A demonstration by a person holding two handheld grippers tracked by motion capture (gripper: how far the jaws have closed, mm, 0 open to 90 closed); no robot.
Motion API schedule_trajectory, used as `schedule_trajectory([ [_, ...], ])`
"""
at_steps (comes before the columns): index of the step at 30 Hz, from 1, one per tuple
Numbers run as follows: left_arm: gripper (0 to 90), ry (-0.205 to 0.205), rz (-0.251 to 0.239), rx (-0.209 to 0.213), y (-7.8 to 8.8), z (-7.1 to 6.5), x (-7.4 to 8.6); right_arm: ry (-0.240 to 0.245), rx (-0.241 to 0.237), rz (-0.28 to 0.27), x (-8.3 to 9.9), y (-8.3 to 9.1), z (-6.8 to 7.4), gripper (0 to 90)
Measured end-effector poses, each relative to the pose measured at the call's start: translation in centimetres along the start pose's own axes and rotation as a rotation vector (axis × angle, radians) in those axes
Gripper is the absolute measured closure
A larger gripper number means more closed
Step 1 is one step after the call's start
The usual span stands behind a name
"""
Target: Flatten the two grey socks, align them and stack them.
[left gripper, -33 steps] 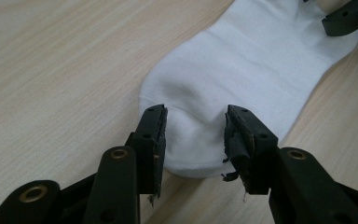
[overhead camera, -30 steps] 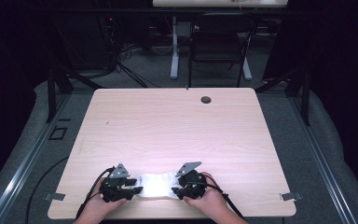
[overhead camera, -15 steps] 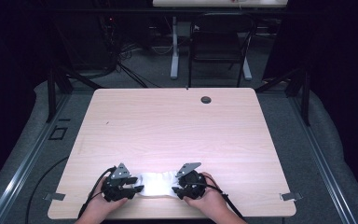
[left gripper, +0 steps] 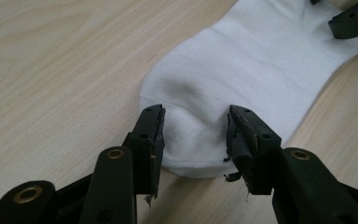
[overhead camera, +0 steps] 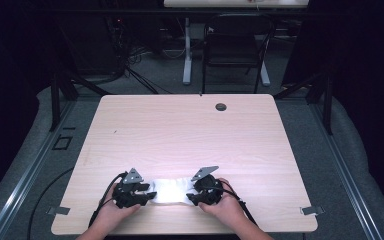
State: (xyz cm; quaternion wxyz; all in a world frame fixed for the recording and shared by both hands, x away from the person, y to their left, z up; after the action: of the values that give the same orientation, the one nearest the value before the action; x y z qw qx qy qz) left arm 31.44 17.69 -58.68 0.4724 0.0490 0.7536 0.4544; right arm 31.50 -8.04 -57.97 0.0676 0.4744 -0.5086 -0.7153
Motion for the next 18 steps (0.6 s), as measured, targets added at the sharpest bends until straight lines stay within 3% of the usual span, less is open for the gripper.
schedule_trajectory([
  [18,56.1,0.019,-0.009,-0.012,-0.7,0.5,-0.9,-0.013,0.021,0.009,-0.6,-0.3,-1.5,54.0],
])
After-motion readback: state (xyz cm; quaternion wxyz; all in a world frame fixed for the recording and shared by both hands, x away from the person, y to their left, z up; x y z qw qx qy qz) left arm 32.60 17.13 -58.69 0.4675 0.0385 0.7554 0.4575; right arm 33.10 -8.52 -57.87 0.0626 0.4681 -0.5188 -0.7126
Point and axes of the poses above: each handheld gripper's, and its own axes: y roughly backward along the jaws, x roughly out of its underside, z roughly to its left, the point moved 2 cm from there along -y, roughly forward along the jaws, and after that the axes turned 4 degrees about x, right-handed, at the moved point
